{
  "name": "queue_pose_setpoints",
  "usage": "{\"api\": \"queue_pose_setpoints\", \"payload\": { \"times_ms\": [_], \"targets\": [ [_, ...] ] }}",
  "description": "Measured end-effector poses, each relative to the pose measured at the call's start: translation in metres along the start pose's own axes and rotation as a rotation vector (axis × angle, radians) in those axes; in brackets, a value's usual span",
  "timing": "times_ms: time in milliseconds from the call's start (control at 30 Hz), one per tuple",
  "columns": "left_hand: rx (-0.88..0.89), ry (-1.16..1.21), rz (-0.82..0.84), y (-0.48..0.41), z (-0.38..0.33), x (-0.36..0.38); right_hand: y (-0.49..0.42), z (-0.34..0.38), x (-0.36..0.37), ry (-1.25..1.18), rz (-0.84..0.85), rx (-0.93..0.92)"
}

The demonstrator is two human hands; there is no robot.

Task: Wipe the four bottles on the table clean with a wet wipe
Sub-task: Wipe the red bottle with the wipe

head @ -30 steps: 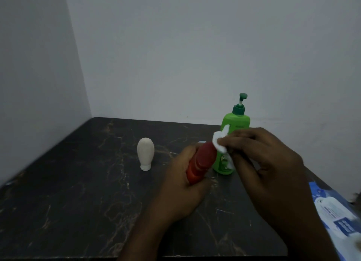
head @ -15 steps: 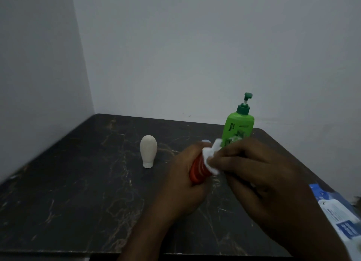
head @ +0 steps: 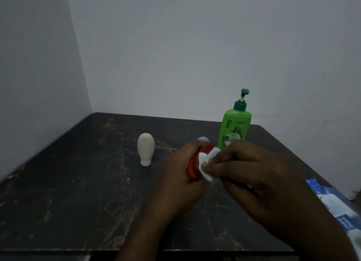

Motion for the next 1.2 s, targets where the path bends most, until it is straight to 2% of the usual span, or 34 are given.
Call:
{"api": "queue_pose_setpoints", "payload": {
  "times_ms": [67, 233, 333, 467, 567, 733, 900, 1033, 1200],
  "targets": [
    [-0.009, 0.019, -0.002, 0.0, -0.002, 0.001, -0.001, 0.001, 0.001, -0.011, -0.011, -0.006],
    [0.022, 0.022, 0.009, 0.001, 0.0, 0.002, 0.001, -0.02, 0.002, 0.101, -0.154, 0.147],
    [0.012, 0.031, -0.006, 0.002, 0.003, 0.002, 0.003, -0.019, 0.0, 0.109, -0.107, 0.141],
    [-0.018, 0.034, -0.008, 0.001, 0.001, 0.005, 0.001, -0.003, -0.001, 0.027, -0.017, 0.02],
    [-0.027, 0.016, -0.012, 0.001, 0.0, 0.006, -0.001, -0.003, 0.003, 0.02, -0.052, 0.026],
    [0.022, 0.014, -0.006, 0.001, 0.002, 0.008, 0.002, -0.024, 0.0, 0.112, -0.142, 0.18],
    [-0.007, 0.009, 0.01, 0.001, 0.004, 0.009, 0.001, -0.008, -0.008, 0.014, -0.068, 0.069],
    [0.021, -0.159, 0.02, 0.002, 0.004, 0.009, 0.0, -0.006, -0.003, 0.012, -0.008, 0.026],
    [0.011, -0.471, 0.062, 0.002, 0.012, 0.01, 0.002, -0.028, 0.002, 0.085, -0.032, 0.122]
  ]
}}
Point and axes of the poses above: each hand's wrist, its own y-axis away from the middle knuckle, its own x-axis out of the palm, z = x × y, the point moved 4 cm from there along -y, towards the middle knuckle, and after that the axes turned 7 degrees about y, right-handed, at the moved point
